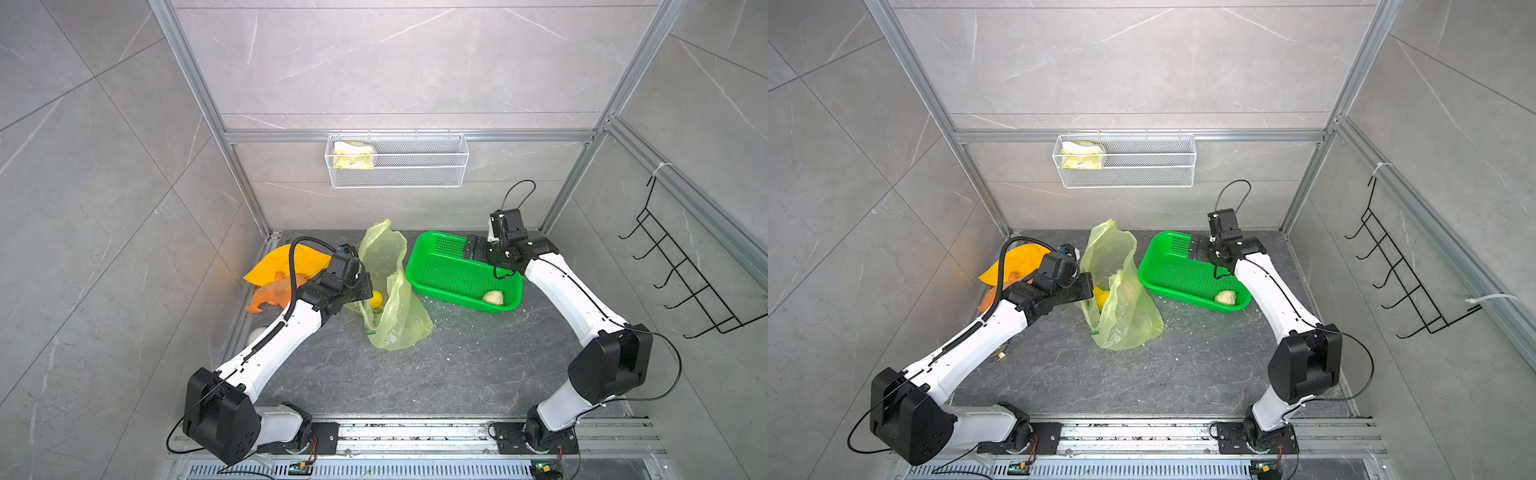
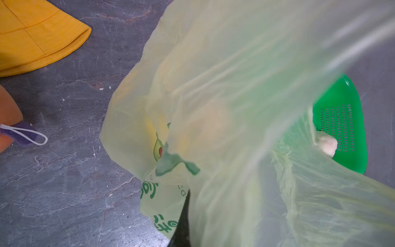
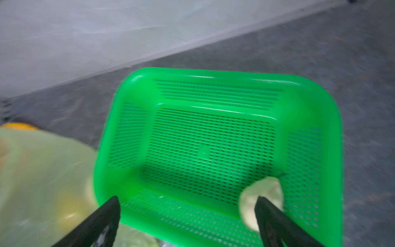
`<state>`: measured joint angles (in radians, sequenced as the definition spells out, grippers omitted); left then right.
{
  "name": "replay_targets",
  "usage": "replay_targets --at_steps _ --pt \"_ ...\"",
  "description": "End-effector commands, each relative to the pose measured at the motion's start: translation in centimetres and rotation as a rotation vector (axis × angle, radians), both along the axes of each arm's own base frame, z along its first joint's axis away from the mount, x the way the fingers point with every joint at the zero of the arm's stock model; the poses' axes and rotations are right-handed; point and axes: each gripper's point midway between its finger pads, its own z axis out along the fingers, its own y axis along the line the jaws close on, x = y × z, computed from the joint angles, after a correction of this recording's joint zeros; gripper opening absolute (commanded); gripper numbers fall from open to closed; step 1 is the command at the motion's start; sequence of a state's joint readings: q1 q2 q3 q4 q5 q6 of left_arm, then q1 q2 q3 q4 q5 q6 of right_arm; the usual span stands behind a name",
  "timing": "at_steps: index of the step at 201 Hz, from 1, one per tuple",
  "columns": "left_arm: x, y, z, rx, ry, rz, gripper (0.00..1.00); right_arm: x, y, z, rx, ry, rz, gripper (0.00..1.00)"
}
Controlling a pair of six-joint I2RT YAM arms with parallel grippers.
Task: Place the pears into plastic bags & tie knots
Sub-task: Pick up the pear from the basket.
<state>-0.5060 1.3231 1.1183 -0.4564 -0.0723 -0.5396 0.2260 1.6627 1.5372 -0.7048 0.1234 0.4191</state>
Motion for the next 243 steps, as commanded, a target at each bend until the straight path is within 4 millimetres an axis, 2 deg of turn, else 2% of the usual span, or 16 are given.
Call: replay_targets --at_steps 1,13,30,90,123,144,163,193,217,243 --pt "0.8 -0.9 2.2 -0.045 -0.061 -0.018 0.00 -2.1 -3.8 -5.9 -0.150 0.202 -0.116 1.00" --pt "0.8 -1.0 2.3 -0.047 -0.063 -0.020 0.00 -2.4 -5.0 -7.3 -0.184 0.251 -0.145 1.00" --pt "0.7 -0.9 2.5 -0.050 -0.070 -0.018 0.00 -2.9 -5.7 -9.4 -0.198 0.312 -0.156 1.00" --pt "0.6 -0.9 2.7 -0.050 -0.078 -0.021 0.00 -4.1 -4.8 -16.2 -0.161 0.482 -0.154 0.99" --pt "0.6 -0.9 2.7 -0.050 -0.080 -0.020 0.00 -4.1 -4.2 -18.2 -0.121 0.515 -0.149 0.99" --pt "0.6 -0.9 2.6 -0.048 -0.076 -0.020 0.00 -3.6 -3.7 -18.1 -0.090 0.497 -0.134 0.88" --pt "0.7 -0.9 2.7 -0.050 -0.079 -0.019 0.00 -3.0 -3.1 -16.9 -0.058 0.458 -0.110 0.69" --pt "0.7 -1.0 2.7 -0.053 -0.077 -0.021 0.00 -2.2 -1.8 -12.9 0.018 0.355 -0.060 0.41" --pt "0.6 -1.1 2.8 -0.057 -0.078 -0.028 0.00 -1.6 0.3 -7.5 0.139 0.224 0.004 0.39" --pt "0.5 -1.1 2.5 -0.059 -0.072 -0.029 0.00 -1.3 4.2 0.4 0.274 0.051 0.113 0.39"
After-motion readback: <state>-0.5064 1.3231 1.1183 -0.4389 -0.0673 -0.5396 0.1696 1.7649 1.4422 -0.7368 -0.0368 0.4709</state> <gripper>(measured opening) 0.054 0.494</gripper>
